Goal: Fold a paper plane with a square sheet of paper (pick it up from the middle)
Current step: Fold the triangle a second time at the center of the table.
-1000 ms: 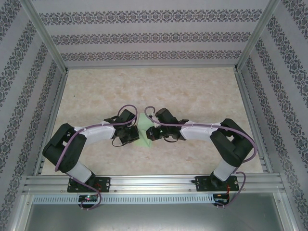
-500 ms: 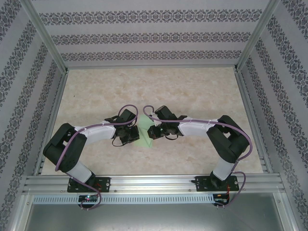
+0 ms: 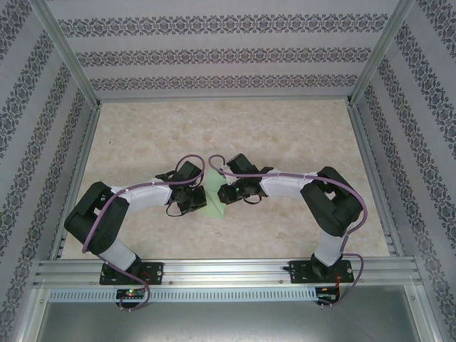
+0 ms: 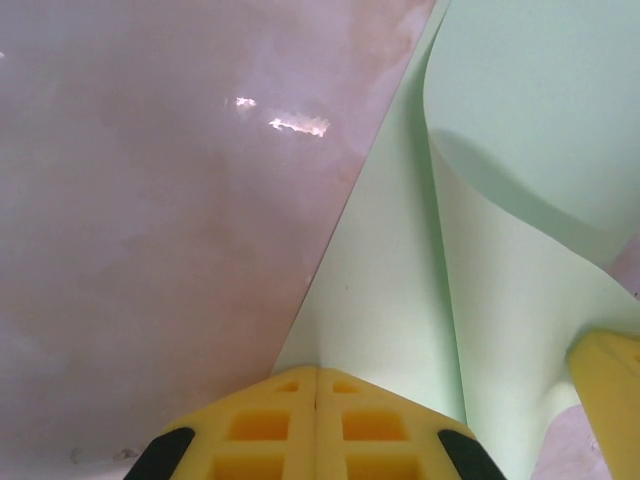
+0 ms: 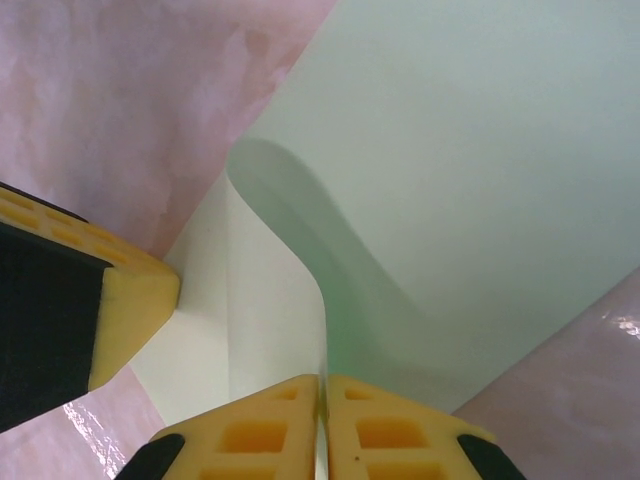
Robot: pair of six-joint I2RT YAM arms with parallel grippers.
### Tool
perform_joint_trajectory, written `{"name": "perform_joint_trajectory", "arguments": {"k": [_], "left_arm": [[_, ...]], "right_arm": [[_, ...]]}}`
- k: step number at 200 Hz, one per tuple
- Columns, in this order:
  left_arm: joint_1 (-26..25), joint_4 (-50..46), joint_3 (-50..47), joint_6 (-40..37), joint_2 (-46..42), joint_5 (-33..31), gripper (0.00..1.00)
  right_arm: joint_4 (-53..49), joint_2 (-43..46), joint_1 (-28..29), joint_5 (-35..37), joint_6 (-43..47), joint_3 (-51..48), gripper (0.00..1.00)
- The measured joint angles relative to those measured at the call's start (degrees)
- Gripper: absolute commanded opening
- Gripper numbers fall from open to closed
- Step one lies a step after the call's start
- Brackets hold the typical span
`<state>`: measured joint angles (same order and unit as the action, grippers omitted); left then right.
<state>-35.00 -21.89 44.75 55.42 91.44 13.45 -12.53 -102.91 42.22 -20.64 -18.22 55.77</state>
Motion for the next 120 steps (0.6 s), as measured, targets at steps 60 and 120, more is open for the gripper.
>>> {"name": "perform_joint_trajectory", "arguments": {"k": [60, 120], "left_arm": [[0.0, -0.68, 0.59, -0.85, 0.31, -0.04, 0.0], [0.0, -0.85, 0.7, -0.96, 0.39, -0.07, 0.0]], "right_arm": [[-0.33, 0.0, 0.0, 1.2, 0.15, 0.0, 0.11], [-0.31, -0.17, 0.0, 1.68, 0.15, 0.0, 0.11]]}}
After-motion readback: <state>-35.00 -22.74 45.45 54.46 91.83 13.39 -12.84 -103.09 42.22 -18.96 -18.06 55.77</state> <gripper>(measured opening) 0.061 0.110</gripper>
